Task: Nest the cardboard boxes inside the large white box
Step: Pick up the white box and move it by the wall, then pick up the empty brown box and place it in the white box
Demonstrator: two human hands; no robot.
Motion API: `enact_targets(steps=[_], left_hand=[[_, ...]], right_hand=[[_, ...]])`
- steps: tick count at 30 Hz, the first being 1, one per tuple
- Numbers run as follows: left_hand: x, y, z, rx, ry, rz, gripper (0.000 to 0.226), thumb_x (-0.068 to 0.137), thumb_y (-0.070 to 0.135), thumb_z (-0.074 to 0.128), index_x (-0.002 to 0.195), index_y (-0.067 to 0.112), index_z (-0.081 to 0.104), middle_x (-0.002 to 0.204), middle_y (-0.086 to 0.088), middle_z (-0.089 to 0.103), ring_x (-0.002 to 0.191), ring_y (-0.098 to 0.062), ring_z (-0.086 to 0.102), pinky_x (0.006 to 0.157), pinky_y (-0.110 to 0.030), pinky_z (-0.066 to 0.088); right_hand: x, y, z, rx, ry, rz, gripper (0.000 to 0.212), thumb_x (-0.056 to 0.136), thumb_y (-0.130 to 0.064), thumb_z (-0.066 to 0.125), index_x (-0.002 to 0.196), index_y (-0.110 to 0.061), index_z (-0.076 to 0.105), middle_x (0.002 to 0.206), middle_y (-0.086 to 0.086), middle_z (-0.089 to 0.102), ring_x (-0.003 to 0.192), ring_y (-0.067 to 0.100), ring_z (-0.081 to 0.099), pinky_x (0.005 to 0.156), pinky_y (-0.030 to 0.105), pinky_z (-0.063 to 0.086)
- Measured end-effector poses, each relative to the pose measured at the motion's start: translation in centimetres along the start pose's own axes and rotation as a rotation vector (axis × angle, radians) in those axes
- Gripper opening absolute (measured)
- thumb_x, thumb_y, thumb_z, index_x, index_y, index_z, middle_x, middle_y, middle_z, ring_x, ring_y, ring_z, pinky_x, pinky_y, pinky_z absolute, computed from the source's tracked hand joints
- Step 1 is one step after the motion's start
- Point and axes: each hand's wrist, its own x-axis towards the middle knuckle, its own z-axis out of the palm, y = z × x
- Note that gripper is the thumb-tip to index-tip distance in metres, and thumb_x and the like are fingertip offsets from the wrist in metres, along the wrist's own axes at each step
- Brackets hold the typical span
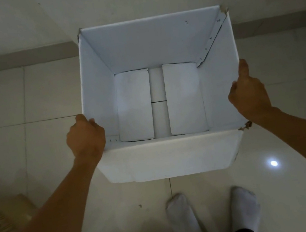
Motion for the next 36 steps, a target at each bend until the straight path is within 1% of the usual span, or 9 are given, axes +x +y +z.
enact_targets(steps=[4,9,16,19,21,23,25,28,36], left_hand=[[-0.3,0.2,0.2,-0.001,0.015,-0.001,0.023,0.094,0.014,0.047,0.096,-0.009,0.052,0.087,-0.033,0.063,0.078,-0.049,0.059,0.060,-0.038,0.031],[-0.5,0.1,0.3,-0.013,0.033,-0.015,0.022,0.093,0.013,0.048,0.094,-0.008,0.053,0.084,-0.032,0.063,0.075,-0.048,0.059,0.058,-0.037,0.031],[-0.7,0.0,0.2,-0.059,-0.008,-0.054,0.021,0.093,0.013,0.048,0.097,-0.007,0.052,0.089,-0.030,0.063,0.079,-0.046,0.059,0.059,-0.036,0.033],[-0.7,0.2,0.1,-0.070,-0.031,-0.090,0.025,0.094,0.015,0.047,0.105,-0.007,0.050,0.097,-0.030,0.063,0.086,-0.046,0.059,0.062,-0.037,0.035],[-1.0,0.3,-0.2,-0.083,-0.064,-0.120,0.043,0.093,0.024,0.048,0.121,-0.007,0.041,0.114,-0.030,0.058,0.099,-0.047,0.056,0.069,-0.044,0.041],[-1.7,0.0,-0.8,-0.084,-0.090,-0.144,0.069,0.092,0.038,0.050,0.140,-0.003,0.022,0.139,-0.027,0.041,0.122,-0.045,0.042,0.091,-0.055,0.040],[-3.1,-0.4,-1.6,-0.109,-0.051,-0.132,0.079,0.090,0.043,0.050,0.145,0.000,0.013,0.150,-0.024,0.025,0.135,-0.040,0.027,0.103,-0.059,0.029],[-6.7,-1.2,-3.3,-0.273,-0.027,-0.093,0.075,0.090,0.035,0.054,0.145,0.001,0.017,0.151,-0.024,0.023,0.138,-0.037,0.024,0.108,-0.053,0.024],[-22.4,-6.7,-7.3,-0.615,-0.033,-0.211,0.063,0.088,0.019,0.059,0.143,0.013,0.029,0.148,-0.010,0.033,0.135,-0.024,0.032,0.112,-0.037,0.027]], right_hand=[[0.7,0.1,-0.1,-0.023,0.002,-0.024,0.061,0.092,-0.001,0.042,0.147,-0.002,0.016,0.065,0.013,0.046,0.052,0.026,0.044,0.049,0.031,0.038],[0.8,0.2,0.2,-0.070,-0.021,-0.042,0.064,0.093,-0.005,0.042,0.148,-0.005,0.011,0.061,0.004,0.039,0.046,0.016,0.034,0.044,0.024,0.023],[1.4,-0.1,-1.4,-0.178,-0.217,0.007,0.073,0.096,-0.017,0.043,0.149,-0.011,-0.007,0.083,0.021,0.059,0.059,0.027,0.048,0.058,0.033,0.040],[1.0,-0.5,-2.4,-0.181,-0.272,0.034,0.078,0.094,-0.021,0.048,0.149,-0.012,-0.007,0.115,0.028,0.056,0.085,0.037,0.058,0.072,0.039,0.045],[0.1,-0.8,-3.1,-0.157,-0.224,0.024,0.084,0.091,-0.023,0.055,0.149,-0.012,-0.004,0.144,0.026,0.032,0.114,0.043,0.050,0.089,0.048,0.043],[-1.7,-1.5,-3.8,-0.192,-0.099,-0.080,0.086,0.087,-0.023,0.059,0.149,-0.012,0.001,0.153,0.024,0.018,0.131,0.042,0.035,0.103,0.054,0.035],[-4.1,-2.6,-4.3,-0.185,-0.031,-0.204,0.083,0.085,-0.022,0.061,0.149,-0.012,0.008,0.153,0.023,0.019,0.137,0.039,0.029,0.110,0.055,0.027],[-8.5,-4.5,-4.7,-0.108,-0.114,-0.337,0.075,0.085,-0.020,0.061,0.147,-0.011,0.020,0.152,0.020,0.027,0.140,0.033,0.027,0.114,0.053,0.020],[-21.8,-6.0,-4.8,0.159,-0.388,-0.345,0.066,0.085,-0.025,0.064,0.141,-0.018,0.030,0.140,0.009,0.044,0.122,0.026,0.048,0.100,0.041,0.040]])
